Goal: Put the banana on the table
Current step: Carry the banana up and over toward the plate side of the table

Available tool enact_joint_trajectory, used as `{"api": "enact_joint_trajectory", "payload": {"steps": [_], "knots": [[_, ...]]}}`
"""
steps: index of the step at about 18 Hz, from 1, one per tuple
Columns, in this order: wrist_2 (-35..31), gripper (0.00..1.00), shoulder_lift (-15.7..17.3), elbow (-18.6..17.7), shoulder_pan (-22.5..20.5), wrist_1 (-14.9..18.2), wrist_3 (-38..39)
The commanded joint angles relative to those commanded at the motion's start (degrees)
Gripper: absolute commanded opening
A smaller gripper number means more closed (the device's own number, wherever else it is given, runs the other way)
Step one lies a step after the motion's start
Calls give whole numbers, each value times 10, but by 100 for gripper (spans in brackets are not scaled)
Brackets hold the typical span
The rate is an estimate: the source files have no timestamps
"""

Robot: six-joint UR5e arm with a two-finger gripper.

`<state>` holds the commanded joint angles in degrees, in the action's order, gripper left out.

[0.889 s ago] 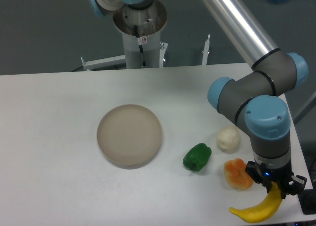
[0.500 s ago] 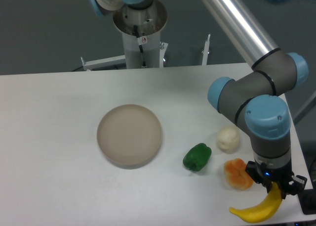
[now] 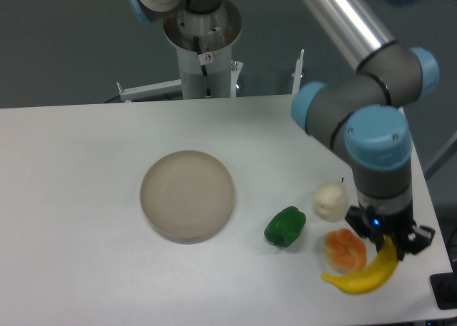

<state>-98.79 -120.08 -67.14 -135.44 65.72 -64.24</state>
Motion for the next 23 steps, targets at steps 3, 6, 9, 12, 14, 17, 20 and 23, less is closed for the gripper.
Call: {"api": "enact_joint_trajectory", "payload": {"steps": [3, 6, 9, 12, 14, 17, 20, 23], "knots": [[3, 26, 49, -61, -18, 20, -32], [5, 26, 86, -126, -33, 18, -67], [36, 26, 124, -187, -50, 19, -93], [46, 26, 164, -237, -65, 15, -118], [45, 26, 185, -275, -76, 13, -147], [45, 26, 207, -323, -83, 6, -177], [46, 26, 223, -372, -84, -11, -184], [75, 26, 231, -417, -85, -52, -180]]}}
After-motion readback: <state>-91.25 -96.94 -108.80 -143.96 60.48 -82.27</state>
